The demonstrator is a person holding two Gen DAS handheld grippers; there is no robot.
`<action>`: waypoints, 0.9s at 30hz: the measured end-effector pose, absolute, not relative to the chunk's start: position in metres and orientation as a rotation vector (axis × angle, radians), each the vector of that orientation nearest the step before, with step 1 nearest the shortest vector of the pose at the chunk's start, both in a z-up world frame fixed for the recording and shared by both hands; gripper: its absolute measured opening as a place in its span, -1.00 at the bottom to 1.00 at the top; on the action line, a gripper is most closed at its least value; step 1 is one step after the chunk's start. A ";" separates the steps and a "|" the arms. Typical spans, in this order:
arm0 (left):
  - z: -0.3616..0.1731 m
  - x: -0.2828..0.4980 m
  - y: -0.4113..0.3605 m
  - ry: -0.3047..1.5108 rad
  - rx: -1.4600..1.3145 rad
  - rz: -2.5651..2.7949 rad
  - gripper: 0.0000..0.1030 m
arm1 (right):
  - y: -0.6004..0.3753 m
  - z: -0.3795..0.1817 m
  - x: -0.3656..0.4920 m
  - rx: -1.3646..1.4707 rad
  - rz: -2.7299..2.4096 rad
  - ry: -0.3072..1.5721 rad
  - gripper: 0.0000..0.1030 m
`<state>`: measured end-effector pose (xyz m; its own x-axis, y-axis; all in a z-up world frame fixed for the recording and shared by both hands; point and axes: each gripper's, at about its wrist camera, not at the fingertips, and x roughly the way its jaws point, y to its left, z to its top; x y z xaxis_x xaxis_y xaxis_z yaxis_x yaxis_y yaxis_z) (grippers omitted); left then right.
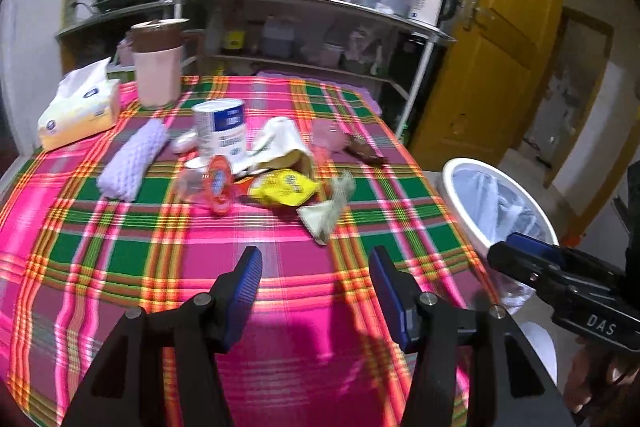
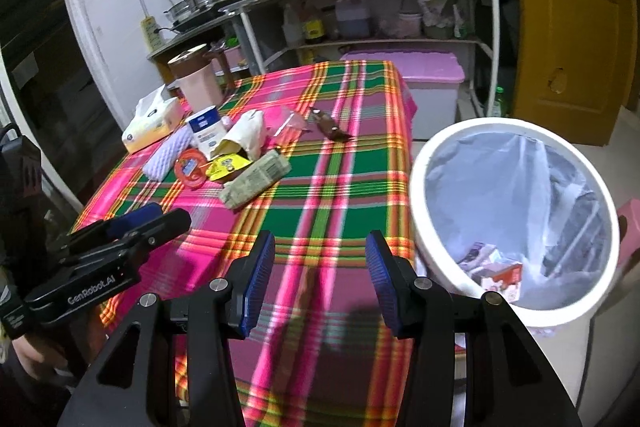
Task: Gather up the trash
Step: 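Move both tools back to the table toward the remaining trash, then grasp the clear plastic cup with the left tool while the right tool grasps the paper packet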
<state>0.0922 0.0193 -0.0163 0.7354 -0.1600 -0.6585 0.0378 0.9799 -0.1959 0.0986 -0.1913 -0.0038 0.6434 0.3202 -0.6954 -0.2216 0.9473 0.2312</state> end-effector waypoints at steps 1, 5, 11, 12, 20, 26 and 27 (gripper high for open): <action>-0.016 0.093 0.022 0.738 -0.176 -0.100 0.08 | -0.188 -0.004 0.101 0.129 0.317 0.818 -0.06; -0.018 0.100 0.044 0.737 -0.198 -0.048 0.08 | -0.176 -0.007 0.110 0.132 0.344 0.830 -0.06; -0.021 0.109 0.074 0.736 -0.239 0.007 0.14 | -0.156 -0.012 0.129 0.131 0.379 0.854 -0.06; -0.022 0.110 0.077 0.736 -0.242 0.010 0.14 | -0.152 -0.013 0.132 0.133 0.385 0.860 -0.06; -0.026 0.123 0.097 0.740 -0.260 0.022 0.14 | -0.124 -0.025 0.164 0.147 0.409 0.902 -0.06; -0.029 0.136 0.103 0.749 -0.273 0.011 0.21 | -0.109 -0.039 0.189 0.157 0.392 0.937 -0.06; -0.030 0.139 0.104 0.752 -0.278 0.007 0.22 | -0.107 -0.041 0.192 0.158 0.388 0.943 -0.06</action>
<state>0.1392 0.1036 -0.0303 0.7319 -0.0925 -0.6751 -0.1054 0.9634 -0.2463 0.1918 -0.1075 -0.0414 0.5245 0.3904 -0.7566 -0.2546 0.9199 0.2982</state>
